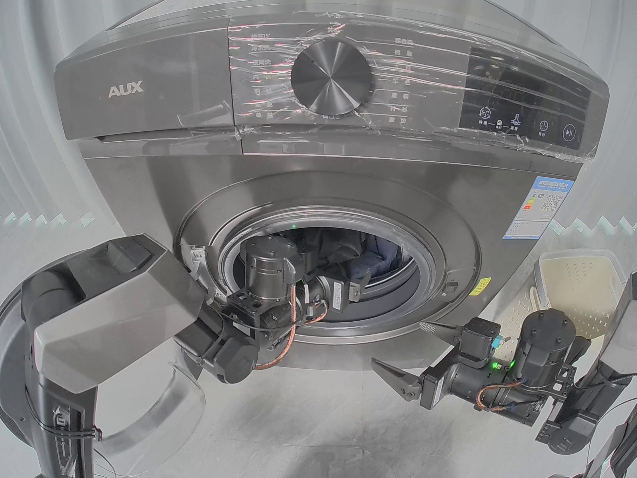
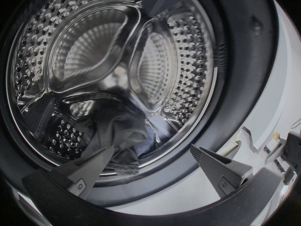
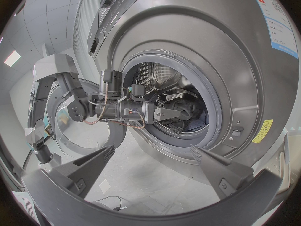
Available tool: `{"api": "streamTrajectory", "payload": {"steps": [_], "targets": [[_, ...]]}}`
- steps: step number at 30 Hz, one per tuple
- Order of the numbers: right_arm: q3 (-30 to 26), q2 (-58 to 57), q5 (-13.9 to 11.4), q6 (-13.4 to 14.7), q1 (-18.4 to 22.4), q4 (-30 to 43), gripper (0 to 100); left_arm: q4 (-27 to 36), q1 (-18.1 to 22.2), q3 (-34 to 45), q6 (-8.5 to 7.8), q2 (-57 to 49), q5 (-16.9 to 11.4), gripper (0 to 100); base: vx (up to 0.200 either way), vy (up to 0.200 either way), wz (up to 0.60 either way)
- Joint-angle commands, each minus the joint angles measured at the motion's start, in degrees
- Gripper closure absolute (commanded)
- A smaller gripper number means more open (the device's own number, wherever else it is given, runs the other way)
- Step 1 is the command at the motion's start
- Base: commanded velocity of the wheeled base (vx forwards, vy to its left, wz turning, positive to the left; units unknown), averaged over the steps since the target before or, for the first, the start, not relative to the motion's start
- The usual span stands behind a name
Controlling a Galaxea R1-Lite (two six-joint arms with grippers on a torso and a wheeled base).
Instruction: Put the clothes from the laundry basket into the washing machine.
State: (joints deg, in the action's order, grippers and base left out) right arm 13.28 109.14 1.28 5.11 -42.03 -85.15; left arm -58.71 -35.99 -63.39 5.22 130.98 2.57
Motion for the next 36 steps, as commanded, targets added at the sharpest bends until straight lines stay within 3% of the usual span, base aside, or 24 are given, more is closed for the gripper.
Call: {"api": "streamTrajectory", "payload": {"steps": [1,13,17,19,24,31,35,36], "targets": [[-0.09,-0.33,-0.05,-0.01,0.37,-0.01,0,-3.25,-3.04,6.97,0.06,-3.71,-0.02,0,0.000,0.000,0.00],[-1.41,-2.36,0.04,-0.36,0.20,0.07,0,-18.28,-10.95,28.41,0.67,-10.21,1.12,0,0.000,0.000,0.00],[-2.11,-5.96,0.21,-0.36,0.72,-0.01,0,-22.59,-11.74,35.97,0.85,-16.10,4.20,0,0.000,0.000,0.00],[-2.64,-7.89,0.57,-0.36,0.81,-0.01,0,-24.87,-12.09,39.22,1.64,-20.59,4.46,0,0.000,0.000,0.00],[-5.63,-12.37,3.55,-0.54,0.72,0.07,0,-25.05,-12.35,46.08,5.42,-33.94,4.99,0,0.000,0.000,0.00],[-10.11,-17.56,5.93,-0.10,1.25,0.16,0,-24.87,-11.74,55.04,6.65,-42.47,5.16,0,0.000,0.000,0.00],[-11.43,-20.90,8.12,0.08,2.83,0.95,0,-25.67,-12.35,57.41,6.82,-43.79,7.71,0,0.000,0.000,0.00],[-13.28,-23.45,9.79,-0.01,4.77,1.39,0,-25.40,-11.30,57.41,6.21,-43.17,13.34,0,0.000,0.000,0.00]]}}
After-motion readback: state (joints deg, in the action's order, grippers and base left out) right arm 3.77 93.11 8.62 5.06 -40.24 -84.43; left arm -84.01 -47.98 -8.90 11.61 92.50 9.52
